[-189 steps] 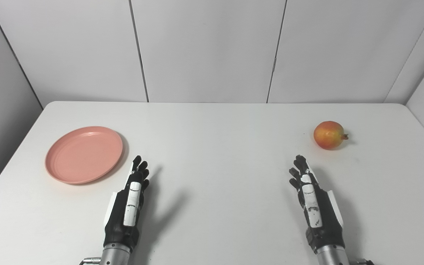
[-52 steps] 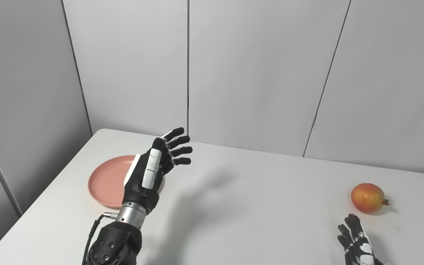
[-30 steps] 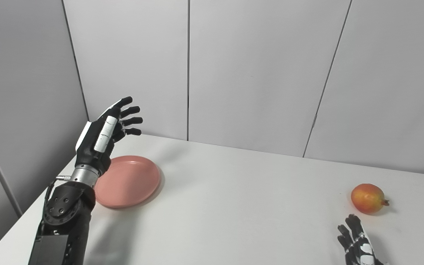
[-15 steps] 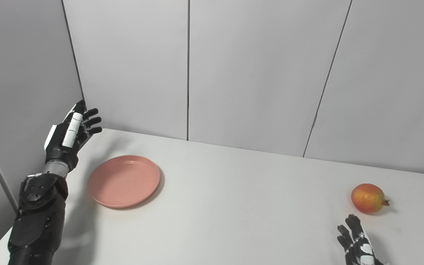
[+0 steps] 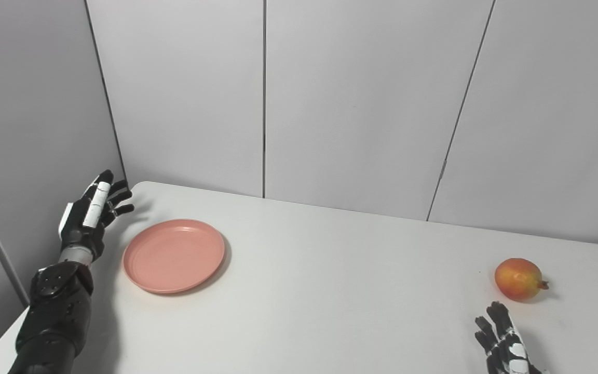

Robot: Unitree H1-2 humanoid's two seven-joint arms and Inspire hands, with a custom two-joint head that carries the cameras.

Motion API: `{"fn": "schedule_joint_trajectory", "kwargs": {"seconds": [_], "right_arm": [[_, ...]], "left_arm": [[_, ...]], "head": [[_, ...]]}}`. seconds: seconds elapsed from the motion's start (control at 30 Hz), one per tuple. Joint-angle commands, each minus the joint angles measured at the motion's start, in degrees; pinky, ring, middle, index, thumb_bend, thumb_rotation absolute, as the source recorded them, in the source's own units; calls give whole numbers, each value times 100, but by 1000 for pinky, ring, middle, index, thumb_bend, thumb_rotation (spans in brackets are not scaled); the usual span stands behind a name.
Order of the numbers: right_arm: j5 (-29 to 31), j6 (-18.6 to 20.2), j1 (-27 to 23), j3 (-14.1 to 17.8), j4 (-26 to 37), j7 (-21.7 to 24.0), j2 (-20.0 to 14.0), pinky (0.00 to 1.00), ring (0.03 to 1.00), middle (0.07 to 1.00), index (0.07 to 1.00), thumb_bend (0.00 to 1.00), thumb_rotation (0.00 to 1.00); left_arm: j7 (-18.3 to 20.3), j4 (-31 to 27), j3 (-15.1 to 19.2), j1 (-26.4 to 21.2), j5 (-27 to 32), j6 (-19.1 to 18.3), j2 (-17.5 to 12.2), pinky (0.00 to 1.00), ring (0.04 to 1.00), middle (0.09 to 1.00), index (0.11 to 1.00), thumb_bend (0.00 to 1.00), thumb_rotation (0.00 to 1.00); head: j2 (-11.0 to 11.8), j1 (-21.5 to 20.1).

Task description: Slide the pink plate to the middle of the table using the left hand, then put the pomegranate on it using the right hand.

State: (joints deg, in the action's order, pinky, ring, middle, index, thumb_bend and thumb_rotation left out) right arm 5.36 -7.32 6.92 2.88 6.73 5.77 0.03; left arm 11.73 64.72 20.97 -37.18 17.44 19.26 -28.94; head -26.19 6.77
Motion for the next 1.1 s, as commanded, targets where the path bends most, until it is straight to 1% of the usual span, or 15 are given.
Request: {"fn": "schedule_joint_trajectory", "kwargs": {"seconds": [0.0,0.03,0.1,0.17,0.23,0.33,0.43,0.5,0.6,0.7,0.77,0.87,0.93,1.0,1.07], "right_arm": [[18,-26,384,73,-243,-17,-156,950,929,961,943,647,1000],[20,-20,389,76,-236,-18,-155,948,928,961,943,650,1000],[28,-15,399,81,-220,-14,-156,949,929,961,944,648,1000],[44,-24,403,89,-221,-7,-152,947,928,958,941,644,1000],[41,-25,406,90,-215,-5,-154,942,926,955,938,646,1000],[38,-48,406,88,-228,-10,-151,940,924,953,935,655,1000],[27,-58,403,84,-235,-15,-149,937,922,951,934,665,1000],[27,-55,398,83,-236,-19,-140,939,923,951,935,657,1000],[2,-61,393,70,-238,-26,-133,941,924,953,939,652,1000],[-20,-71,389,60,-242,-33,-119,941,924,954,940,650,1000],[-44,-66,389,51,-237,-39,-114,937,921,954,941,657,1000],[-63,-45,393,46,-219,-50,-96,937,919,954,941,661,1000],[-67,-43,400,41,-210,-46,-95,935,917,952,940,660,1000],[-76,-62,404,38,-214,-45,-94,934,918,952,938,646,1000],[-80,-58,411,39,-206,-53,-86,929,915,950,937,645,1000]], "left_arm": [[215,360,6,-420,69,483,-229,639,756,785,874,997,721],[250,574,0,-440,63,599,-242,640,760,786,874,999,717],[298,846,-1,-467,61,729,-262,596,732,762,889,982,727],[259,1029,-1,-454,33,759,-274,566,711,723,922,939,747],[230,1106,-5,-427,6,762,-280,555,705,705,945,920,763],[165,1133,-29,-391,-37,766,-278,561,707,702,956,931,769],[193,1127,-22,-344,-34,765,-252,544,684,732,955,953,758],[297,1102,16,-313,13,766,-220,541,680,729,960,951,754],[422,1026,52,-260,48,766,-146,546,674,694,960,947,745],[434,942,23,-207,-6,765,-78,552,692,714,953,978,740],[398,833,-6,-172,-37,765,-4,568,707,709,948,963,744],[564,712,0,-134,26,761,104,593,731,723,964,914,745],[646,596,-22,-81,8,763,176,601,736,735,968,925,735],[604,414,-131,1,-139,765,246,646,770,779,989,945,734],[512,204,-247,85,-290,765,313,729,821,833,999,894,754]], "head": [[-18,6],[-18,6],[-25,8],[-55,-30],[-55,-30],[-55,-30],[-82,-39],[-88,-45],[-90,-49],[-95,-65],[-106,-78],[-109,-94],[-107,-101],[-109,-109],[-121,-120]]}}
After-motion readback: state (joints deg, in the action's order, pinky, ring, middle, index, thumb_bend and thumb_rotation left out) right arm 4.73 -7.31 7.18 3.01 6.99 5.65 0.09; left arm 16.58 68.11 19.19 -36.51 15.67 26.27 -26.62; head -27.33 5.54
